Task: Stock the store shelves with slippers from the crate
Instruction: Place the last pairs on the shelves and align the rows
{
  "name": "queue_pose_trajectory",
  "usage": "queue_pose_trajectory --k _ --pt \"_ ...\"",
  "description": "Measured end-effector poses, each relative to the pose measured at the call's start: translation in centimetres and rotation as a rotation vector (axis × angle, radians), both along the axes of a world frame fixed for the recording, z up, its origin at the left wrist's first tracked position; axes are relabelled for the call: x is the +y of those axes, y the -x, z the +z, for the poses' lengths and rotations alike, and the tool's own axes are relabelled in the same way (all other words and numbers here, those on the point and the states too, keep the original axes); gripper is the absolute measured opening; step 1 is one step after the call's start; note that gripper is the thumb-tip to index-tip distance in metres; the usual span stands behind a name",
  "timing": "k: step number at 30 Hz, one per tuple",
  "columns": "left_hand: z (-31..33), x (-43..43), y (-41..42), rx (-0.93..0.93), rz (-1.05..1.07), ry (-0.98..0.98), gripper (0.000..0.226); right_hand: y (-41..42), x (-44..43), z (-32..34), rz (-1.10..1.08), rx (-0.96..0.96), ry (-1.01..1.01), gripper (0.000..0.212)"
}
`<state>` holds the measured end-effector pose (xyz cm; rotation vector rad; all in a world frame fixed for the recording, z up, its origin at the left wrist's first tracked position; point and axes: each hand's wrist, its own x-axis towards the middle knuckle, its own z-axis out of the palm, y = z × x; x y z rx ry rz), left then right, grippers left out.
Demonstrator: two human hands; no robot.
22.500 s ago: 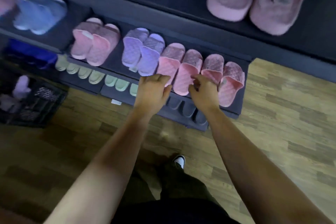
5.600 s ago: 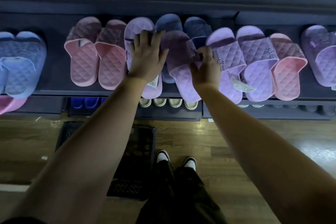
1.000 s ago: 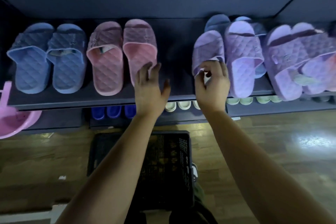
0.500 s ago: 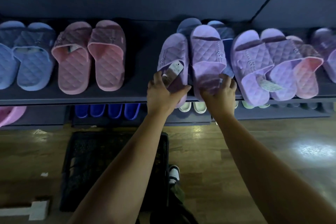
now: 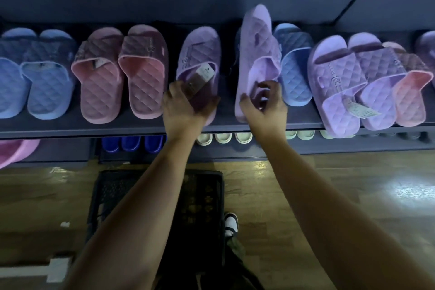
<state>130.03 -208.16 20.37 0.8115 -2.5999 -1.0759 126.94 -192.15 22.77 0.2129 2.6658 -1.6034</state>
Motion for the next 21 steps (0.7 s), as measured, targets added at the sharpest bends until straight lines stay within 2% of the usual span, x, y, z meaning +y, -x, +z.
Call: queue_pose_trajectory --k 3,5,9,13,17,21 --pt "0.0 -1.8 0.2 -0.019 0.042 0.034 0.088 0.4 -1.8 0.0 0.071 -0.045 0.101 0.044" --pt "0.0 -2.3 0.3 -0.043 0.061 0.057 0.088 0.7 -2.5 -0.1 0.141 -0.031 0.064 0.046" --pt "-0.2 -2.6 0.4 -0.103 0.048 0.149 0.09 1.5 -3.2 -0.7 0.311 -0.05 -0.173 0.054" --pt "-0.6 -2.6 0.4 -0.128 0.058 0.218 0.09 2.2 -2.9 -1.3 0.333 -0.072 -0.383 0.057" --pt "-0.9 -2.3 0.9 -0.156 0.071 0.284 0.092 3.0 -2.6 -1.8 0.344 -0.092 -0.649 0.071" --pt "-1.1 -1.5 1.5 -0.218 0.083 0.303 0.092 3.1 -2.9 -2.3 0.349 -0.093 -0.728 0.078"
